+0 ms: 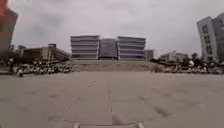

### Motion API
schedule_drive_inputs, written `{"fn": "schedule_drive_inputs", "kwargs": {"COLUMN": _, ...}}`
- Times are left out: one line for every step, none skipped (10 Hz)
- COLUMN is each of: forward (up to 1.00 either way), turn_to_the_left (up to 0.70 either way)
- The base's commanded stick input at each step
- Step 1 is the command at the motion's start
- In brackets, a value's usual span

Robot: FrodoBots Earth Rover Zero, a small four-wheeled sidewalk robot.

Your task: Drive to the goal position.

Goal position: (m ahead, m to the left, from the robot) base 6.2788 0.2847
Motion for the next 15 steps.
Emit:
{"fn": "schedule_drive_inputs", "kwargs": {"forward": 0.85, "turn_to_the_left": 0.0}}
{"fn": "schedule_drive_inputs", "kwargs": {"forward": 0.85, "turn_to_the_left": 0.0}}
{"fn": "schedule_drive_inputs", "kwargs": {"forward": 0.85, "turn_to_the_left": 0.0}}
{"fn": "schedule_drive_inputs", "kwargs": {"forward": 0.85, "turn_to_the_left": 0.0}}
{"fn": "schedule_drive_inputs", "kwargs": {"forward": 0.85, "turn_to_the_left": 0.0}}
{"fn": "schedule_drive_inputs", "kwargs": {"forward": 0.85, "turn_to_the_left": 0.0}}
{"fn": "schedule_drive_inputs", "kwargs": {"forward": 0.85, "turn_to_the_left": 0.0}}
{"fn": "schedule_drive_inputs", "kwargs": {"forward": 0.85, "turn_to_the_left": 0.0}}
{"fn": "schedule_drive_inputs", "kwargs": {"forward": 0.85, "turn_to_the_left": 0.0}}
{"fn": "schedule_drive_inputs", "kwargs": {"forward": 0.85, "turn_to_the_left": 0.0}}
{"fn": "schedule_drive_inputs", "kwargs": {"forward": 0.85, "turn_to_the_left": 0.0}}
{"fn": "schedule_drive_inputs", "kwargs": {"forward": 0.85, "turn_to_the_left": 0.0}}
{"fn": "schedule_drive_inputs", "kwargs": {"forward": 0.85, "turn_to_the_left": 0.0}}
{"fn": "schedule_drive_inputs", "kwargs": {"forward": 0.85, "turn_to_the_left": 0.0}}
{"fn": "schedule_drive_inputs", "kwargs": {"forward": 0.85, "turn_to_the_left": 0.0}}
